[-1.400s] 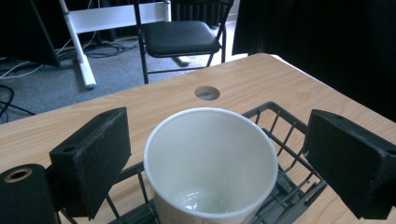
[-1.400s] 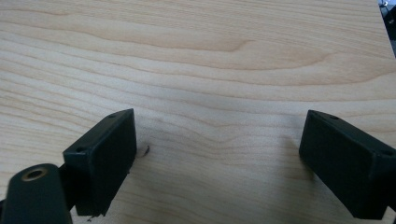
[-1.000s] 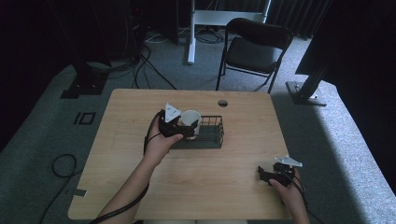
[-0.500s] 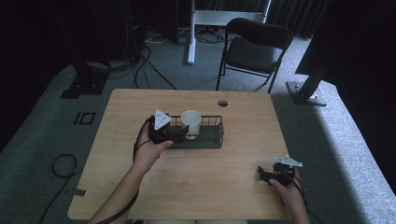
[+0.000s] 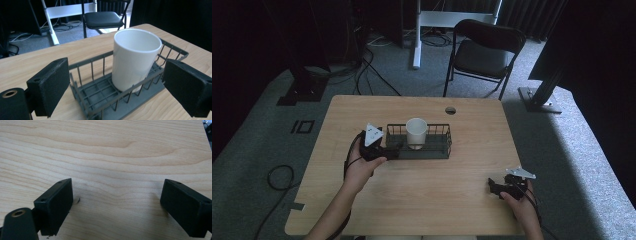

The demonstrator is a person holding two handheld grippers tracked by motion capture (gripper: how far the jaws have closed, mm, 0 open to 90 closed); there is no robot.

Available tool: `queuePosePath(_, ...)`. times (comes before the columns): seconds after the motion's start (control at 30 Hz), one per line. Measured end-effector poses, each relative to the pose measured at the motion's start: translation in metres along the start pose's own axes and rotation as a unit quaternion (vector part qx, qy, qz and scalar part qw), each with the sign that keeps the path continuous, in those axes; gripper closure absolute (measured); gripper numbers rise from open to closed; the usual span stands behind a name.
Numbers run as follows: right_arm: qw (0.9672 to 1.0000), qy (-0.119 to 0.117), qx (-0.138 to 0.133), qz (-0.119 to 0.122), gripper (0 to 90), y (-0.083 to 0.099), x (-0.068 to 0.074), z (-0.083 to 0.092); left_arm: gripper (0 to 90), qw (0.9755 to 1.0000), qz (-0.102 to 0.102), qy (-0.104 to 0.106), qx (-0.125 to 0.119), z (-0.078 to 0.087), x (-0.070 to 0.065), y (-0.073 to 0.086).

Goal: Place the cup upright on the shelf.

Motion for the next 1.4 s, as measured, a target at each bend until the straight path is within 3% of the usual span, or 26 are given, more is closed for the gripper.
queuePosePath(0.4, 1.0, 0.0, 0.0, 0.001, 10.7, 0.0, 0.0, 0.0, 8.4, 0.9998, 0.016, -0.011, 0.005, 0.017, 0.017, 0.034)
queuePosePath(0.77, 1.0, 0.0, 0.0, 0.002, 10.7, 0.0, 0.0, 0.0, 8.4, 0.9991, 0.034, -0.021, 0.012, 0.03, 0.023, 0.067)
queuePosePath(1.2, 1.0, 0.0, 0.0, 0.002, 10.7, 0.0, 0.0, 0.0, 8.3, 0.9983, 0.039, -0.026, 0.036, 0.038, 0.024, 0.1)
queuePosePath(1.4, 1.0, 0.0, 0.0, 0.002, 10.7, 0.0, 0.0, 0.0, 8.4, 0.997, 0.046, -0.037, 0.05, 0.044, 0.032, 0.114)
Point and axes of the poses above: each handheld gripper's, and its own axes: z roughly backward along the jaws, y roughly out of its underside, x roughly to its left, the point moved 8 cm from there along -z, roughly forward along the jaws, and after that the axes turned 2 degrees about -z, right-handed, at the moved point
